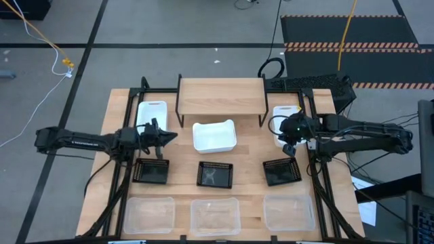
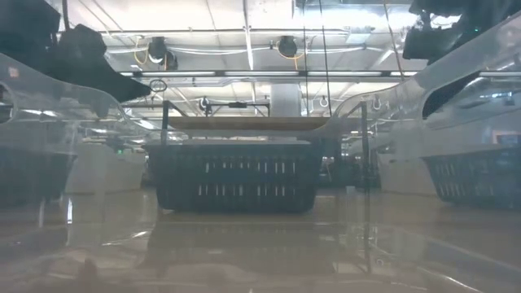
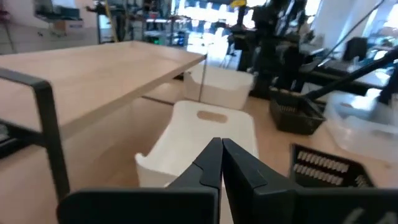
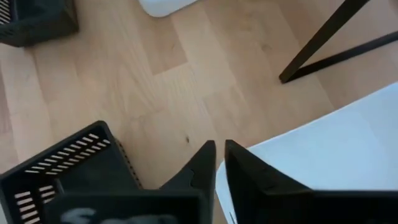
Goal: Stack baskets on shelf by color
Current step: Put the right white bin on the shelf
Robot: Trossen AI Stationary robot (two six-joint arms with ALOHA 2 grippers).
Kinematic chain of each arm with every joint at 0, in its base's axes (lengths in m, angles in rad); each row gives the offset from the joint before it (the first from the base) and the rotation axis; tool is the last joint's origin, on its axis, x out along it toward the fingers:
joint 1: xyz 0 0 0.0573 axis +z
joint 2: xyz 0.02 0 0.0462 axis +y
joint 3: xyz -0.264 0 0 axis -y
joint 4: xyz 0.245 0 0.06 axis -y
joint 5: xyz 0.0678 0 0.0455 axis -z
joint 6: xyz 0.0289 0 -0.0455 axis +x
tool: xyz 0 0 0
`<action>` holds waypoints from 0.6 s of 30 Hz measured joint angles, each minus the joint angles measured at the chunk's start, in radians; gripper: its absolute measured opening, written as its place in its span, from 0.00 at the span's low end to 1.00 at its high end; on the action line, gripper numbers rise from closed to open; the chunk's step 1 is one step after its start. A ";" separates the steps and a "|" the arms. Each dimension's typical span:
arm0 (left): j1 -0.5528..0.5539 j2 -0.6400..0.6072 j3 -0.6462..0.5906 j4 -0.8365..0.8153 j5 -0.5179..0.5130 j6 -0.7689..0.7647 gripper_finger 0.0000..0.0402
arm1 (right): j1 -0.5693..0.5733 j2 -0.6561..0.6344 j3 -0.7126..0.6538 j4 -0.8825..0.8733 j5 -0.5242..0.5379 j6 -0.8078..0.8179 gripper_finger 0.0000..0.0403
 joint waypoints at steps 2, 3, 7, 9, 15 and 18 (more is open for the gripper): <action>0.000 0.038 0.000 0.042 -0.009 0.011 0.03 | 0.001 0.024 0.000 -0.003 0.000 0.001 0.17; -0.001 0.057 0.000 0.069 -0.010 0.013 0.03 | 0.001 0.042 0.000 -0.003 0.000 0.001 0.20; -0.013 0.126 0.000 0.181 -0.009 0.009 0.08 | -0.006 0.143 0.000 -0.005 0.006 0.046 0.34; -0.027 0.156 0.000 0.226 -0.009 0.002 0.13 | -0.008 0.197 0.000 -0.033 -0.016 0.091 0.39; -0.041 0.226 0.000 0.241 -0.067 0.009 0.28 | -0.012 0.271 0.000 -0.134 0.074 0.137 0.42; -0.014 0.238 0.000 0.254 -0.141 0.015 0.33 | -0.030 0.277 0.000 -0.149 0.075 0.109 0.39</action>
